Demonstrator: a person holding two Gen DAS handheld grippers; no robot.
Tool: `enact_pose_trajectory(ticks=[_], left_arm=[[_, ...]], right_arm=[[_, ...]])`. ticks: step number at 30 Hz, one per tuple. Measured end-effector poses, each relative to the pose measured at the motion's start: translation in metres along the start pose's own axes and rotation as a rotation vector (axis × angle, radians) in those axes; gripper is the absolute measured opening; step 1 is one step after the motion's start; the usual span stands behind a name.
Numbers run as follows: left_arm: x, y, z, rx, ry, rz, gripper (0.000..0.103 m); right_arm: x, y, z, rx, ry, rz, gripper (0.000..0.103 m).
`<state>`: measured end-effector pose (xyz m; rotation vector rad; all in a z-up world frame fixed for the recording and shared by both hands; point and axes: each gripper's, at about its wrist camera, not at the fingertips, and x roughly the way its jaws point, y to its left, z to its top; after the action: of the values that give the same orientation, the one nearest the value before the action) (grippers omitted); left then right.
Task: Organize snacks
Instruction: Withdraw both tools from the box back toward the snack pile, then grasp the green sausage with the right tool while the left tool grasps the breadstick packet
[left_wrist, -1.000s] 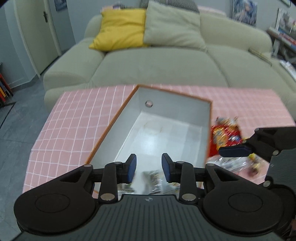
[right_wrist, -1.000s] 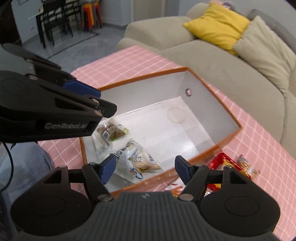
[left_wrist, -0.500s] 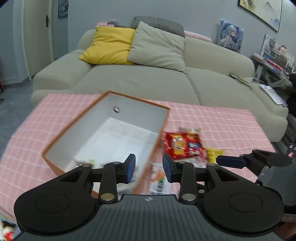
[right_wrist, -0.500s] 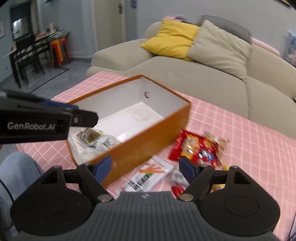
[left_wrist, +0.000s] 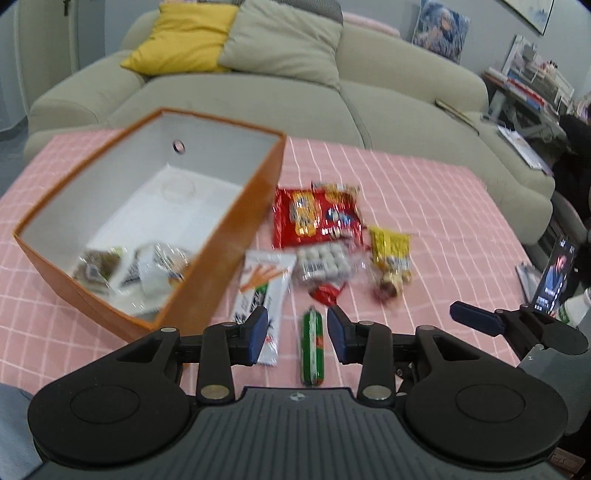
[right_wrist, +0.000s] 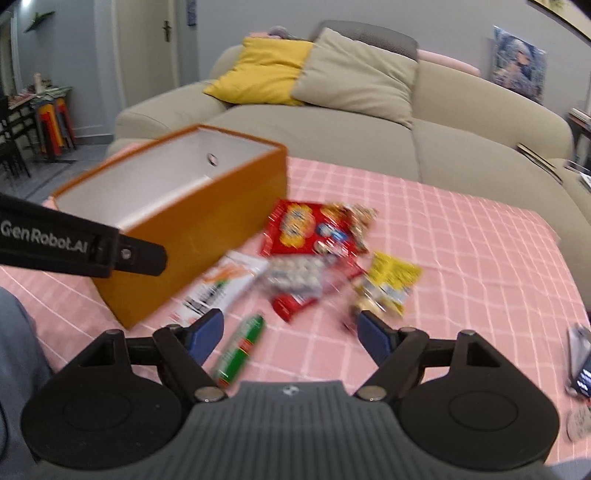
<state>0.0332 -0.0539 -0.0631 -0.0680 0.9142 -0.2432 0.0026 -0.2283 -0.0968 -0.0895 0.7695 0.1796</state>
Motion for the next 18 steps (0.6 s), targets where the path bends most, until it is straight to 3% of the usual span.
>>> enact_pose_trajectory(ticks=[8, 16, 18], left_arm=[[0.026, 0.000, -0.014, -0.001, 0.064, 0.014, 0.045], [0.044, 0.005, -0.022, 0.007, 0.123, 0.036, 0.046], [0.045, 0.008, -0.023, 0.008, 0.128, 0.049, 0.046]], right_arm=[[0.024, -0.015, -0.018, 0.037, 0.084, -0.039, 0.077], [0.042, -0.007, -0.021, 0.044, 0.129, 0.022, 0.075], [0.047, -0.003, -0.019, 0.049, 0.136, 0.046, 0.068]])
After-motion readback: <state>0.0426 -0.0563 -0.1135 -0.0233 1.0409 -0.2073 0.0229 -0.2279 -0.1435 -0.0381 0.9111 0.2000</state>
